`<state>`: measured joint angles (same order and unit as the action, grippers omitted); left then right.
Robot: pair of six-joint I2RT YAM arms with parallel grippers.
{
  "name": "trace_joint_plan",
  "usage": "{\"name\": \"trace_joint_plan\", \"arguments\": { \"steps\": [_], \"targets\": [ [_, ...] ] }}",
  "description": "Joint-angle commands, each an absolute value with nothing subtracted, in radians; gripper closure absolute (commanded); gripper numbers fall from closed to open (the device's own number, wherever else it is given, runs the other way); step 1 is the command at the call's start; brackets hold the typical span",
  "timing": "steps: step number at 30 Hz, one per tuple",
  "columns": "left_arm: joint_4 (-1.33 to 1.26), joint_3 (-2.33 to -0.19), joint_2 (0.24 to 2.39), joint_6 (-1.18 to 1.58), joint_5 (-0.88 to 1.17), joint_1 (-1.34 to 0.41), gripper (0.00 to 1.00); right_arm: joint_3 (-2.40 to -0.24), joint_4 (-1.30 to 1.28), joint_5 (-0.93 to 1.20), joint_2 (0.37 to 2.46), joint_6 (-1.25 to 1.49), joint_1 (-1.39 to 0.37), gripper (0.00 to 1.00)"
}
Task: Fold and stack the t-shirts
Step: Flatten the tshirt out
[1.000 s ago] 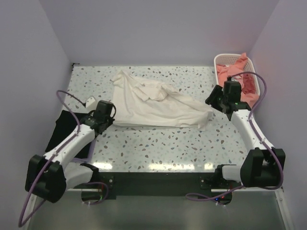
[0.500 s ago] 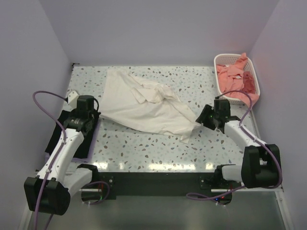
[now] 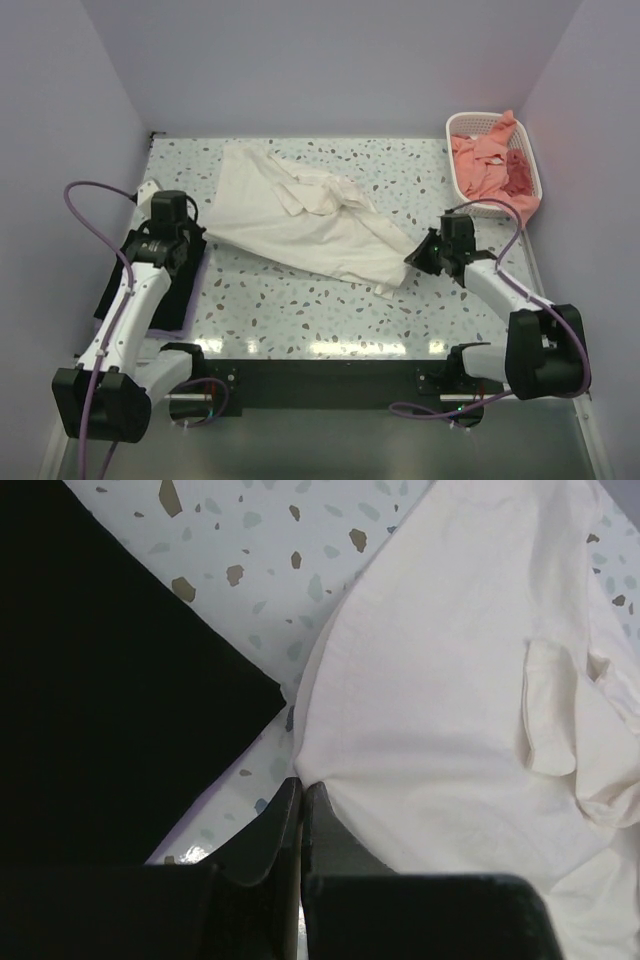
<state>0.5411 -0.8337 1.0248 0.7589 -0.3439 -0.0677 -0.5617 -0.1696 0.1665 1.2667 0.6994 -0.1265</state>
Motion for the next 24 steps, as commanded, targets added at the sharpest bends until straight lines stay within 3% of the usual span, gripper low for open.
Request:
{"name": "trace_joint_plan", "arguments": {
  "steps": [1, 12, 24],
  "targets": [
    [0.488, -0.942, 1.026, 0.703, -0.333, -0.049, 1.0, -0.726, -0.195, 0.089, 1.191, 0.696, -0.127, 1.0],
    [0.571, -1.305, 1.002, 0.646, -0.336, -0.044, 1.0, -1.176, -0.472, 0.037, 1.006, 0.675, -0.072, 1.0],
    [0.666, -1.741, 0.979, 0.644, -0.239, -0.044, 1.0, -1.72, -0.744, -0.058, 0.951, 0.638, -0.071, 1.0]
  ]
}}
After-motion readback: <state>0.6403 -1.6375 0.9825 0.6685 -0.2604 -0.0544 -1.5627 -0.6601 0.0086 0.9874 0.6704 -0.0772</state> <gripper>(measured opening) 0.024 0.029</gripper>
